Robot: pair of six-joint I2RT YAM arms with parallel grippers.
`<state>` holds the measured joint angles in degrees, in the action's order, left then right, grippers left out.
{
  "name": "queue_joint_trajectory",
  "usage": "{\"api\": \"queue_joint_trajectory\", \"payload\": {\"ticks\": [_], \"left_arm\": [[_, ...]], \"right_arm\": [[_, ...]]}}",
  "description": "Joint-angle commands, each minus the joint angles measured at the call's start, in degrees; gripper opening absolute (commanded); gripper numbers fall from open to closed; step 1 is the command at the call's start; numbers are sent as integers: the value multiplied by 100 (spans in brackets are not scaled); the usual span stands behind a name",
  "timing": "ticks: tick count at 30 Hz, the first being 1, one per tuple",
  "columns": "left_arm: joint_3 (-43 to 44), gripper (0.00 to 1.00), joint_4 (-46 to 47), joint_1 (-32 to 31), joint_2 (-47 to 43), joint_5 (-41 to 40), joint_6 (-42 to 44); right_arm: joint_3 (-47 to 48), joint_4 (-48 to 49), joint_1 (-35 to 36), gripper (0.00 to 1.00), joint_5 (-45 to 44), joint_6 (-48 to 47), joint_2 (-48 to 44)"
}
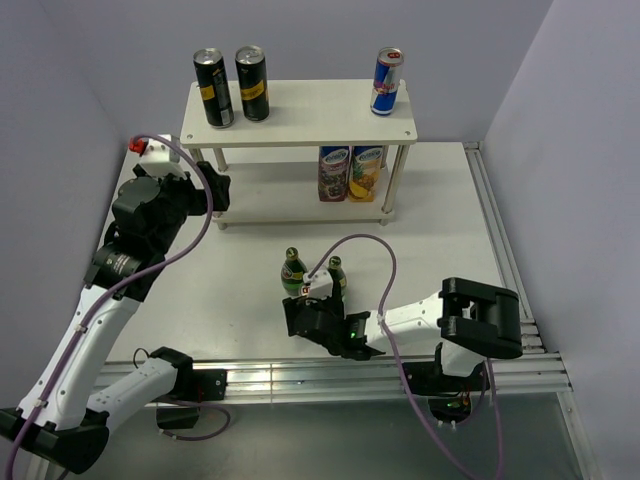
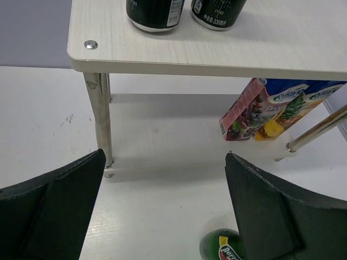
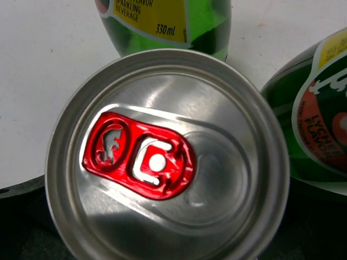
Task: Place and organize the beverage onto the shelf
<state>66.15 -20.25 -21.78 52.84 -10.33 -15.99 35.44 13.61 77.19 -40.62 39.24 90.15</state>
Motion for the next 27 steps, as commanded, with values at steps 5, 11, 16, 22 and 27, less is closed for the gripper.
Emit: {"api": "queue_joint_trajectory", "payload": {"ticks": [5,11,16,22,27], "left_arm": [[-85,99,250,-19,-81,101,-45],[-146,99,276,-2,-98,101,-45],[-164,99,285,33,-81,110,-54],[-199,99,311,165,-63,207,-89],[-252,99,329,244,-90,215,-106]], "right_arm": [[7,845,-99,100,-630,-40,152],[-11,1056,-116,61,-851,-13,468],[138,829,-116,0,-781,4,540],[480,-382,401,0,-1193,57,-698],[1717,-2123,1008,0,-1554,-250,-1920]]}}
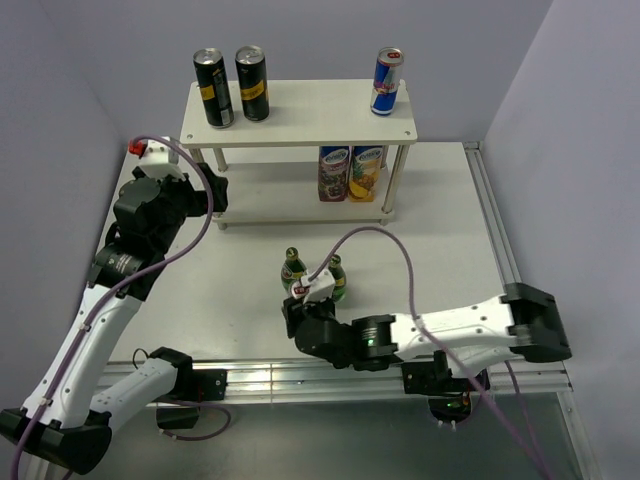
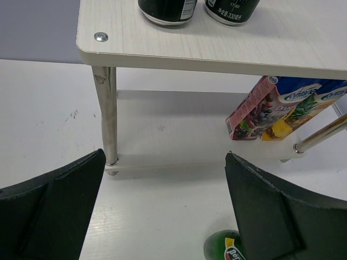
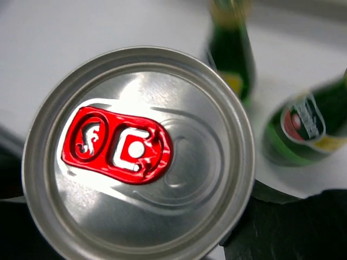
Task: Place and organize the beverage onto the shelf
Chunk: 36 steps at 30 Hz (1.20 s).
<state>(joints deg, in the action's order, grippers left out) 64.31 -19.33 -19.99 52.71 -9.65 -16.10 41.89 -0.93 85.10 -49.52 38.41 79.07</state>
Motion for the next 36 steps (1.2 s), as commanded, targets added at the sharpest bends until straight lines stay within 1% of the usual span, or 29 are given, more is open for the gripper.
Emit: {"api": "queue_joint_trajectory", "payload": {"ticks": [1,3,4,5,7,8,10,11,13,14,16,17,18,19,20,21,23,24,26,32,36], "left_arm": [[-77,99,246,83,-85,165,-104],[-94,99,246,144,-120,191,-122],[-121,99,263,162,-147,209,-130],[-130,99,263,188,-155,209,-130],[-173,99,290,223,-191,244,-139],[-182,99,290,241,-226,253,-139],[-200,99,298,250,-243,244,-139],[-200,99,307,258,-252,227,-139],[-217,99,307,259,-261,131,-157],[-218,99,316,276,-278,121,-174],[-261,99,334,285,-296,130,-174],[-270,99,342,294,-305,147,-183],[-279,99,351,294,-314,156,-183],[-296,99,351,302,-322,148,-183],[-305,99,360,303,-349,156,-192],[-340,99,369,303,-366,165,-192],[-376,99,386,311,-384,183,-201],[-384,99,378,311,-393,165,-201],[-385,99,395,311,-384,183,-201],[-385,99,386,311,-331,244,-218],[-393,99,395,311,-340,288,-227]], "right_arm": [[1241,-802,235,0,-673,-263,-1145],[1671,-953,235,0,-726,-719,-1515],[1795,-936,209,0,-717,-930,-1587],[1927,-883,113,0,-717,-1393,-1631],[2375,-979,-115,0,-683,-1687,-1649],[2524,-1014,-491,0,-569,-1949,-1640],[2876,-857,-888,0,-252,-2275,-1596],[3191,-743,-1238,0,-147,-2581,-1553],[3579,-768,-1574,0,64,-2960,-1272],[4042,-829,-1897,0,143,-3049,-1167],[4484,-978,-2242,0,442,-3277,-745],[4895,-1040,-2409,0,521,-3322,-604],[5099,-1093,-2706,0,740,-3358,-325],[5293,-1207,-2866,0,803,-3454,-183],[5686,-1269,-2998,0,890,-3489,123],[5881,-1339,-3269,0,1030,-3516,283],[6451,-1541,-3525,0,1111,-3613,730],[6620,-1603,-3744,0,1120,-3656,881],[7032,-1744,-3947,0,1216,-3701,1275],[7666,-1911,-4668,0,1541,-3586,1962],[7957,-1990,-4924,0,1612,-3534,2270]]}}
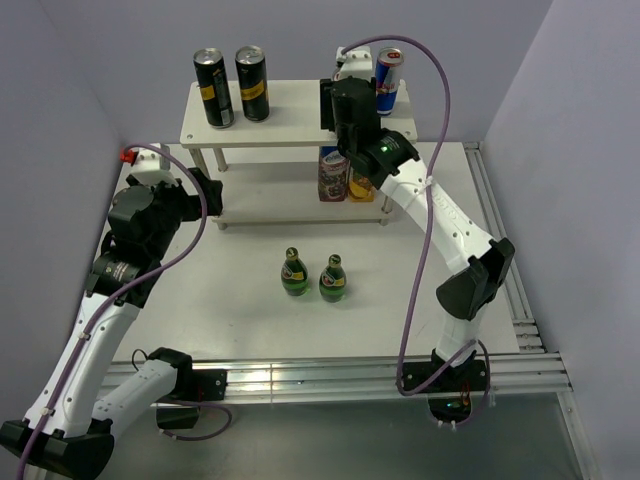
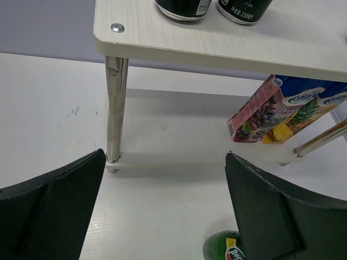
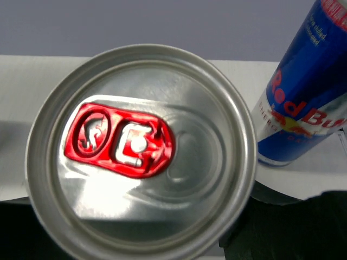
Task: Place and organize the beverage onto the shelf
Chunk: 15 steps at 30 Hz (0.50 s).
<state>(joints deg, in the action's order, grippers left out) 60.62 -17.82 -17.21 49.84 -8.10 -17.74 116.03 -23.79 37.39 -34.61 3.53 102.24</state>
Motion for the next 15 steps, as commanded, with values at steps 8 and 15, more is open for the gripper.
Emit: {"api": "queue_joint_trajectory", "payload": {"ticks": [8,15], "left_arm": [[-15,99,236,34,-19,151,-63],[-6,99,218,34,-1,142,-72]], "right_arm": [[571,252,-495,0,191,200,174],[254,278,-601,23,358,411,156]]}}
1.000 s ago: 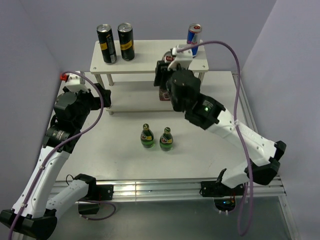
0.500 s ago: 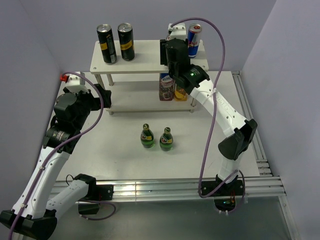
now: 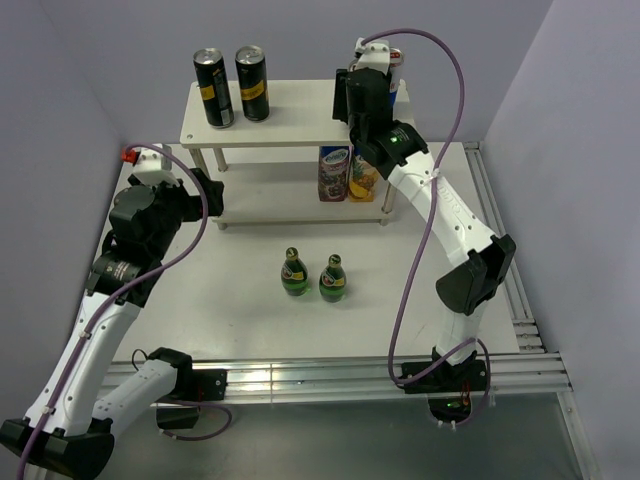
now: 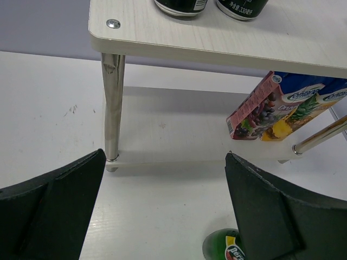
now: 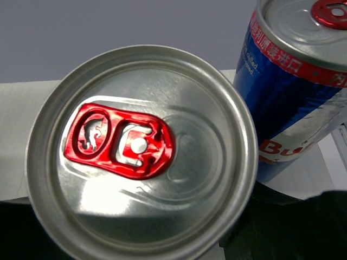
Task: Place and organize the beverage onto the shelf
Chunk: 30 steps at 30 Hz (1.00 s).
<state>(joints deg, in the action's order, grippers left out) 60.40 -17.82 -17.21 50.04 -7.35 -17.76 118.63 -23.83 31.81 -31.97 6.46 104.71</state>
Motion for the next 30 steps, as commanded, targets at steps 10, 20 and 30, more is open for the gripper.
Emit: {"api": "queue_joint_trajectory", "payload": {"ticks": [10,20,30], "left_arm": [[15,99,227,78,-21,85,-70],[7,99,244,113,-30,94,-79],[15,99,244,183,-38,120,-79]], "right_arm": [[-173,274,-44,76,366,198,-143],[-481,318,-35,77,384,338,-354],[-1806,625,202,78,296,532,-1171]]}}
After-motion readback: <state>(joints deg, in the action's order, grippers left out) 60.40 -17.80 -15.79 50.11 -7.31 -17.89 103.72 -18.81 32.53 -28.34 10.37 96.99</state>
